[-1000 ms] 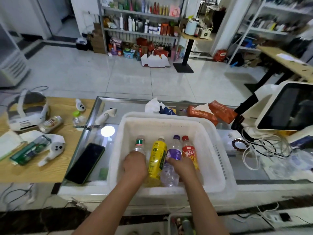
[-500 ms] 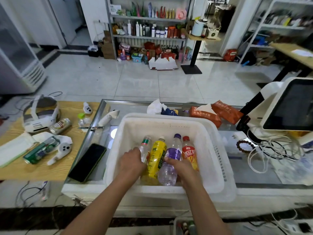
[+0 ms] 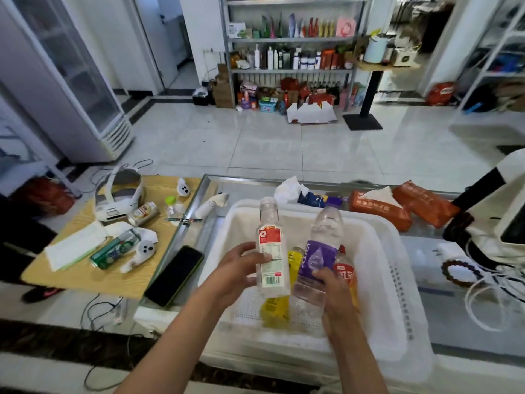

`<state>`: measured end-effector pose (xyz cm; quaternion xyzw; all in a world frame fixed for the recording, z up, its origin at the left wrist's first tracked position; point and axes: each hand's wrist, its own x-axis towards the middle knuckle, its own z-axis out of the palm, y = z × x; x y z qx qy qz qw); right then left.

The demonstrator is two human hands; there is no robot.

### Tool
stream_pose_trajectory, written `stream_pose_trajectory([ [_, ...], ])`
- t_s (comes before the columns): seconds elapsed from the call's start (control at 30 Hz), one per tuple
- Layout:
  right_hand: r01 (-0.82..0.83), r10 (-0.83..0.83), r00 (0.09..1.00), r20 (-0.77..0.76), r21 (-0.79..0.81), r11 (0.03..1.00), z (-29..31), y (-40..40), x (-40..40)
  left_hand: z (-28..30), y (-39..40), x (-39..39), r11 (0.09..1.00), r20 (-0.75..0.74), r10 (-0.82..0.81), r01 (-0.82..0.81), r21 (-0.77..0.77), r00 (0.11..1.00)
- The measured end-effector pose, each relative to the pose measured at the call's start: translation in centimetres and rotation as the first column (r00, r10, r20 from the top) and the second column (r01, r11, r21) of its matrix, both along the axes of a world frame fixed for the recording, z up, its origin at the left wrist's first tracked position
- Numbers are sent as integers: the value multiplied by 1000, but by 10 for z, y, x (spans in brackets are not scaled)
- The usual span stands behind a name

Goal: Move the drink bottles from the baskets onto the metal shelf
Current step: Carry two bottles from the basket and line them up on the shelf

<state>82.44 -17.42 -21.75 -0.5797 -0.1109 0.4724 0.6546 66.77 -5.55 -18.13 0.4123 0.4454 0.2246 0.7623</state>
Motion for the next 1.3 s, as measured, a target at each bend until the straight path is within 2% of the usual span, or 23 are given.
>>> stream_pose_trajectory([
  [0.1, -26, 23, 999, 32, 99, 995, 9, 1, 5, -3, -3, 5, 997, 94, 10, -3, -76, 996],
  [0.2, -27, 14, 993, 113, 113, 993, 11, 1, 7, -2, -4, 14, 983, 191, 17, 18, -183, 981],
  [0.27, 1, -14, 993, 117, 107, 994, 11, 0, 5, 1, -5, 19, 983, 214, -2, 41, -179, 977],
  [0.33, 50, -60, 993, 104, 97, 994, 12, -2, 2, 2, -6, 24, 992, 167, -67, 83, -92, 984],
  [0.43, 122, -134, 979, 156, 83, 989, 17, -6, -1, 0, -1, 29, 986, -1, -135, 134, 102, 991],
  [0.53, 250, -265, 936, 233, 94, 964, 21, -9, -9, 5, 4, 28, 953, -186, -126, 171, 251, 974],
  [0.6, 350, -367, 899, 241, 109, 930, 21, -8, -20, 6, 9, 24, 915, -227, -107, 185, 357, 968],
  [0.67, 457, -472, 863, 180, 122, 881, 24, -3, -34, 6, 15, 15, 871, -237, -127, 223, 438, 963],
  [0.8, 614, -601, 787, -141, 83, 785, 25, 6, -62, 2, 27, -8, 797, -274, -184, 307, 520, 944],
  [0.87, 621, -604, 778, -173, 62, 782, 26, 7, -76, 1, 31, -18, 769, -277, -217, 339, 542, 936],
  [1.0, 660, -662, 750, -1, 64, 748, 30, 8, -99, 3, 39, -27, 774, -180, -321, 367, 516, 930],
  [1.1, 730, -726, 675, 133, 25, 683, 37, 0, -121, 1, 38, -34, 817, -65, -395, 383, 432, 916],
  [1.23, 801, -787, 592, 175, -20, 598, 50, -22, -147, 4, 26, -35, 781, 30, -563, 519, 347, 826],
  [1.3, 835, -818, 545, 183, -29, 549, 56, -39, -160, 6, 11, -31, 791, 103, -598, 565, 235, 795],
])
